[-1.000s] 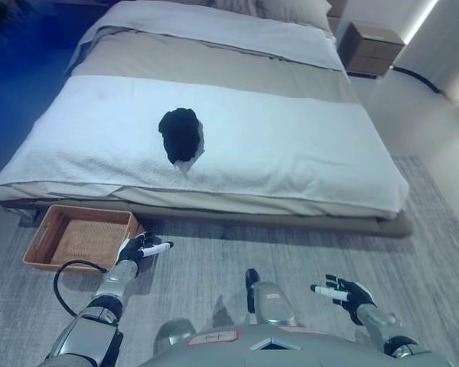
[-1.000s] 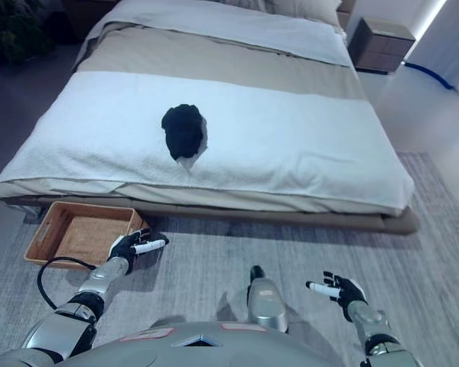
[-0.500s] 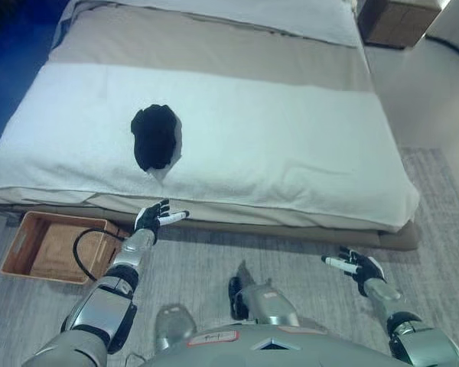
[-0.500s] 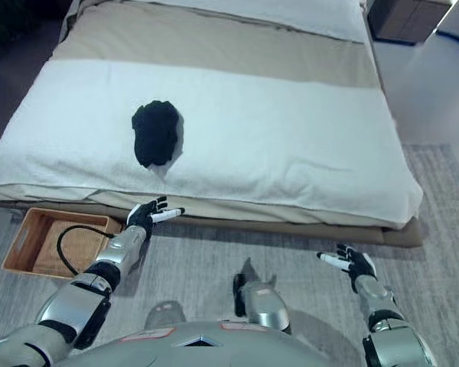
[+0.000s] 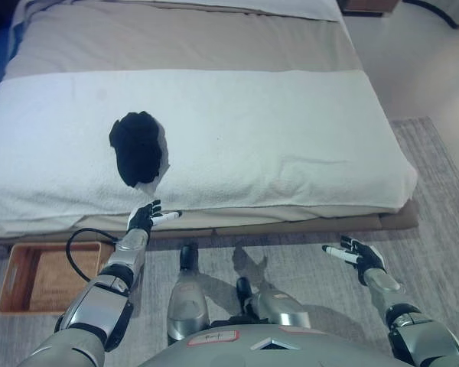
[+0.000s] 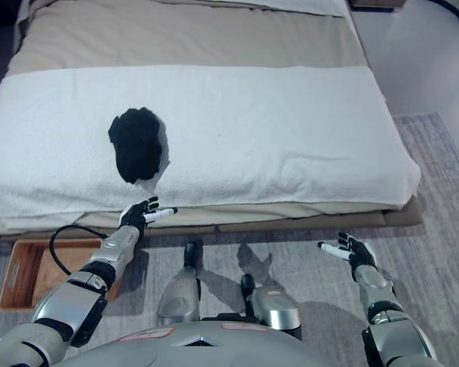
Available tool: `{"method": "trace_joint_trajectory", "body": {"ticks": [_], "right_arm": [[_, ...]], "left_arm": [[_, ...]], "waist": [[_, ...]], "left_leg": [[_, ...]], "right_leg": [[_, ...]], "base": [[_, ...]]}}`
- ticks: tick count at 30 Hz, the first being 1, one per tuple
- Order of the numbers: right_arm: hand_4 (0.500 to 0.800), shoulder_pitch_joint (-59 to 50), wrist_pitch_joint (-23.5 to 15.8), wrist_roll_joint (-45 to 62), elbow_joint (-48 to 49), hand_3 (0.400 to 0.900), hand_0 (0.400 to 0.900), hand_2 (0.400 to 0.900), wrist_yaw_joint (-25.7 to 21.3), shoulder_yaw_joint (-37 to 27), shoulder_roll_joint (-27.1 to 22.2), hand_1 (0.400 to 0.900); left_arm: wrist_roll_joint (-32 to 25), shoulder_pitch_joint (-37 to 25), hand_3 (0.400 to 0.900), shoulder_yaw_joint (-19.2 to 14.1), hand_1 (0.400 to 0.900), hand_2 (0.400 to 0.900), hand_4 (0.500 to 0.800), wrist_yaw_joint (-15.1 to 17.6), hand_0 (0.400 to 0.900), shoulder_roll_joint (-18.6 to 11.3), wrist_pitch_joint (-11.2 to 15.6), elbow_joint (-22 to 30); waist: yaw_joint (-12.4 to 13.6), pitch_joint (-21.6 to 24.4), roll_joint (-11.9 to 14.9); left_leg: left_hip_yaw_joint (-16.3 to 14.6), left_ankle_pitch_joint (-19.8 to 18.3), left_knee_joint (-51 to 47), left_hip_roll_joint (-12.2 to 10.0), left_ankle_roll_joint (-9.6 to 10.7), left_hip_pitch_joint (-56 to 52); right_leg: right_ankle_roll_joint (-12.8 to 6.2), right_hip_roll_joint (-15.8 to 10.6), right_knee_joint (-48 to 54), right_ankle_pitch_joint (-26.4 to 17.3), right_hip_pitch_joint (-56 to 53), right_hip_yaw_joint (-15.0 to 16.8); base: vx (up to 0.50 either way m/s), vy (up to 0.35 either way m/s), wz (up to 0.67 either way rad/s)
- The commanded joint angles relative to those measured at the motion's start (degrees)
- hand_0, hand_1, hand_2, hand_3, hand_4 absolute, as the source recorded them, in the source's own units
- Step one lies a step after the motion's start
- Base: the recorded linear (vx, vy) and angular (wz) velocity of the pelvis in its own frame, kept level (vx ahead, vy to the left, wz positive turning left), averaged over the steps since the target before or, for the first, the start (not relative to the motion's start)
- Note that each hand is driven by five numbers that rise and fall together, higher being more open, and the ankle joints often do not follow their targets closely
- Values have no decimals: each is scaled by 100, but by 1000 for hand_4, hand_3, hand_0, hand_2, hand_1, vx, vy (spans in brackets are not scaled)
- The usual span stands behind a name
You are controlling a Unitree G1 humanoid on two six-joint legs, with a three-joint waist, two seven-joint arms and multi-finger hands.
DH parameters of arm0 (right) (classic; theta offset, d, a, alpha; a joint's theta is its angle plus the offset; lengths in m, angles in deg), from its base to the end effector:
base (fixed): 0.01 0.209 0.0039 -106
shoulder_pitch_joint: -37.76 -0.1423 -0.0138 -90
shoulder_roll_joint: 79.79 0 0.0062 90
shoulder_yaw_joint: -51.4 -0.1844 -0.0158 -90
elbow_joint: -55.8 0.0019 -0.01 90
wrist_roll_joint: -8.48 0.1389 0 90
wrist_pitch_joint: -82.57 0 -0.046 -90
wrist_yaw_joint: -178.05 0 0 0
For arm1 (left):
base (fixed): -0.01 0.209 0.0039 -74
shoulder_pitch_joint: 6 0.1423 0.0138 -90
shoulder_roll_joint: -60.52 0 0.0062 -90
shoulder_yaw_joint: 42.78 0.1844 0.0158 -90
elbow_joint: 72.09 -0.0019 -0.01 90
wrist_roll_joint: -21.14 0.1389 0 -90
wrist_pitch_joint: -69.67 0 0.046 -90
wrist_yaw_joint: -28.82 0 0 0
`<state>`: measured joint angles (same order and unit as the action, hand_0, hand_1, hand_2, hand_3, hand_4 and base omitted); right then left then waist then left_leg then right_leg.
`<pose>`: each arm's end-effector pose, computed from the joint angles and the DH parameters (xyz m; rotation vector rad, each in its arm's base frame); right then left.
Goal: Put the clothes on the bed into the basket.
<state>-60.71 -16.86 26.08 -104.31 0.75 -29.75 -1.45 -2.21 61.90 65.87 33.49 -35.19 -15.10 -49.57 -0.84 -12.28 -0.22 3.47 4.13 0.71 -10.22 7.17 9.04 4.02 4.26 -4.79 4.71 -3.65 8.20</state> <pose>0.1325 -0.3017 -0.0688 -0.2439 0.8783 -0.2541 0.2156 0.2420 -0.0488 0.2196 0.7087 0.1815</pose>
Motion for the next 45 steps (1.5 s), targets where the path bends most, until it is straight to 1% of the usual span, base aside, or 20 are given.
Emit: {"method": "trace_joint_trajectory", "body": {"ticks": [1,3,5,8,10,12,14,17,19,21,24,27,29,30,31,32,36,38,40,45], "right_arm": [[800,-258,-275,69,59,900,900,900,-215,113,-444,900],[800,-375,-210,-3,13,900,900,900,-186,198,-386,900],[800,-503,-190,-33,41,900,900,900,-161,280,-361,900],[800,-588,-178,-13,147,900,900,900,-177,243,-367,900],[800,-635,-181,7,141,900,900,900,-185,199,-397,900],[800,-670,-168,11,128,900,900,900,-166,206,-408,900],[800,-665,-166,16,197,900,900,900,-167,221,-410,900],[800,-616,-168,38,252,900,900,900,-173,241,-401,900],[800,-605,-161,40,260,900,900,900,-175,247,-363,900],[800,-604,-169,37,241,900,900,900,-192,254,-376,900],[800,-600,-220,102,241,900,900,900,-228,214,-401,900],[800,-543,-235,134,362,900,900,900,-244,172,-407,900],[800,-561,-249,150,494,900,900,900,-255,139,-458,900],[800,-584,-264,176,498,900,900,900,-245,115,-483,900],[800,-549,-283,259,514,900,900,900,-227,73,-492,900],[800,-584,-303,301,528,900,900,900,-238,94,-487,900],[800,-499,-343,263,825,900,900,900,-265,94,-513,900],[800,-564,-364,303,918,900,900,900,-316,176,-503,900],[800,-563,-390,335,1000,900,900,900,-341,229,-511,900],[800,-657,-461,280,1318,900,900,900,-318,508,-502,900]], "left_arm": [[57,-559,900,-185,900,900,800,343,900,-455,507,175],[-4,-550,900,-212,900,900,800,332,900,-514,507,176],[-11,-571,900,-205,900,900,800,361,900,-545,505,280],[-47,-656,900,-189,900,900,800,390,900,-597,522,465],[-68,-698,900,-149,900,900,800,420,900,-636,523,548],[-99,-752,900,-125,900,900,800,429,900,-638,515,571],[-102,-760,900,-114,900,900,800,437,900,-657,491,648],[-15,-772,900,-105,900,900,800,471,900,-683,462,742],[41,-796,900,-103,900,900,800,491,900,-692,454,686],[138,-878,900,-55,900,900,800,555,900,-647,467,530],[275,-1136,900,55,900,900,800,677,900,-576,501,354],[308,-1360,900,90,900,900,800,740,900,-610,513,332],[341,-1537,900,135,900,900,800,811,900,-670,513,453],[399,-1651,900,154,900,900,800,875,900,-686,504,481],[569,-1709,900,173,900,900,800,969,900,-716,485,556],[627,-1771,900,187,900,900,800,1051,900,-734,498,621],[1130,-2103,900,155,900,900,800,1563,900,-768,382,572],[1285,-2406,900,221,900,900,800,1784,900,-763,316,311],[1359,-2688,900,298,900,900,800,1886,900,-756,267,14],[1544,-3382,900,277,900,900,800,2247,900,-1143,141,-748]], "waist": [[128,489,152],[198,583,190],[267,610,238],[321,616,304],[357,670,356],[388,659,373],[380,583,368],[327,434,311],[299,371,302],[221,319,276],[-5,149,309],[-253,-70,474],[-331,-240,626],[-385,-318,663],[-417,-339,720],[-421,-391,747],[-491,-465,825],[-573,-541,851],[-682,-589,865],[-877,-600,960]], "left_leg": [[-254,607,374,187,-201,605],[-417,367,594,323,-305,580],[-577,269,677,381,-357,530],[-631,162,785,499,-403,599],[-670,21,828,643,-491,619],[-716,-66,807,751,-602,539],[-696,-170,783,898,-740,389],[-598,-271,772,1074,-935,182],[-572,-343,711,1144,-988,16],[-502,-410,678,1160,-939,-53],[-351,-558,766,1227,-831,-97],[-218,-914,1113,1278,-703,-131],[-216,-1191,1504,1276,-630,-49],[-133,-1361,1770,1263,-588,58],[-38,-1438,1910,1294,-569,141],[-41,-1475,2003,1264,-557,238],[-16,-1322,1966,1028,-402,653],[-76,-1224,1977,904,-316,905],[-265,-1122,1945,787,-258,1103],[-461,-960,1763,587,-176,1389]], "right_leg": [[-1084,-879,-557,384,-185,43],[-1248,-1170,-654,264,-181,83],[-1369,-1359,-718,43,-131,67],[-1486,-1551,-711,-276,-88,-58],[-1572,-1760,-875,-605,-30,-218],[-1562,-1894,-1302,-1045,180,-289],[-1443,-1931,-1819,-1561,390,-259],[-1284,-1890,-2532,-1963,708,-133],[-1237,-1947,-2695,-1903,1012,-206],[-1188,-1941,-2315,-1547,1348,-239],[-1276,-1934,-1548,-1248,1697,-302],[-1447,-1946,-805,-1347,1885,-433],[-1528,-2065,-449,-1521,2074,-724],[-1558,-2077,-323,-1534,2063,-743],[-1549,-2024,-313,-1486,2027,-626],[-1541,-1963,-317,-1521,2069,-645],[-1527,-1911,-157,-1582,2204,-892],[-1518,-1937,-112,-1598,2349,-982],[-1497,-1976,-79,-1642,2465,-1084],[-1486,-1839,14,-1782,2890,-983]], "base": [[217,268,-30],[196,235,-49],[153,199,-30],[86,156,8],[114,179,6],[103,189,1],[83,202,6],[92,187,12],[112,123,11],[151,24,28],[143,-73,60],[128,-133,58],[85,-166,49],[78,-173,62],[38,-135,53],[1,-114,40],[-47,-123,35],[-109,-99,36],[-67,-60,27],[-52,-30,-28]]}}
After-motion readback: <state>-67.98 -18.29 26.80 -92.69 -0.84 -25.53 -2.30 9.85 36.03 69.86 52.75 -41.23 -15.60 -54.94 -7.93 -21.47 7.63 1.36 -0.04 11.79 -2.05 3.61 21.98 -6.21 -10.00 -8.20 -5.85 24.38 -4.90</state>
